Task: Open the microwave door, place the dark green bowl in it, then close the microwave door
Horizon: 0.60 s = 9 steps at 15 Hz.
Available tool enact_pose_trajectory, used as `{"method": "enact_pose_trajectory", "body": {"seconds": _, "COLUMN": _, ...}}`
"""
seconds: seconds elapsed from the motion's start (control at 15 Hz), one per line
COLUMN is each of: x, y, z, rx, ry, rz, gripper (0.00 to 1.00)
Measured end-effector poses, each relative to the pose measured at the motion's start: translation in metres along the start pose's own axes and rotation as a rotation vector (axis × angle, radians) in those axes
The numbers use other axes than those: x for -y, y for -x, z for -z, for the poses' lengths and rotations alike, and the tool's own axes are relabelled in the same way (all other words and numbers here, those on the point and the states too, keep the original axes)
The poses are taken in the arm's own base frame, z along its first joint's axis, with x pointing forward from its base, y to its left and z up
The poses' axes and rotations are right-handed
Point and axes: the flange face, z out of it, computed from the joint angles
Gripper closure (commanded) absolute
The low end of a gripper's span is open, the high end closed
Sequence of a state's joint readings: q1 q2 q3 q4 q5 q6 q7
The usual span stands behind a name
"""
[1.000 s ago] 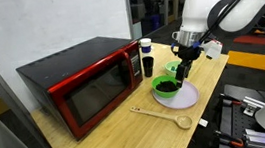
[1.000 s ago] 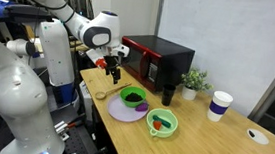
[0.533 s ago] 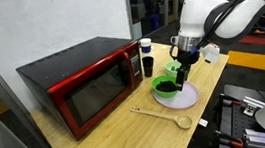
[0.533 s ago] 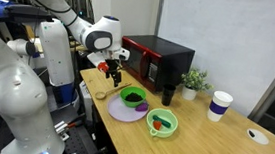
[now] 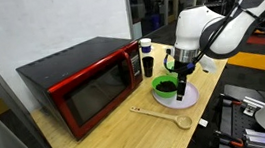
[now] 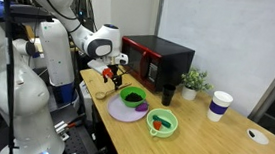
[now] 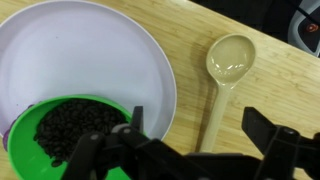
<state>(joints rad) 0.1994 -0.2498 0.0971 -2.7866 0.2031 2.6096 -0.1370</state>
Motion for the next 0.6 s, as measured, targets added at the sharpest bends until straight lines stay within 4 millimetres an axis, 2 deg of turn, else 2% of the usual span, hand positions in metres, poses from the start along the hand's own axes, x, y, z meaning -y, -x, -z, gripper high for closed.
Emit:
{"method": "enact_pose_trajectory", "body": {"seconds": 0.33, "x": 0.014, "y": -0.001, "z": -0.006, "rx": -0.001, "ry": 0.006, "rz": 0.094, "gripper": 0.02}}
{"method": "enact_pose_trajectory", "body": {"seconds": 0.47, "x": 0.015, "y": 0.000, "z": -0.010, "rx": 0.009, "ry": 0.014, "rz": 0.116, "gripper": 0.18}}
{"method": "enact_pose_trajectory", "body": {"seconds": 0.53, "x": 0.016, "y": 0.001, "z": -0.013, "rx": 0.016, "ry": 0.020, "rz": 0.127, "gripper": 0.32}}
{"method": "enact_pose_trajectory", "body": {"seconds": 0.6, "x": 0.016, "y": 0.001, "z": -0.016, "rx": 0.023, "ry": 0.026, "rz": 0.139, "gripper": 0.41}}
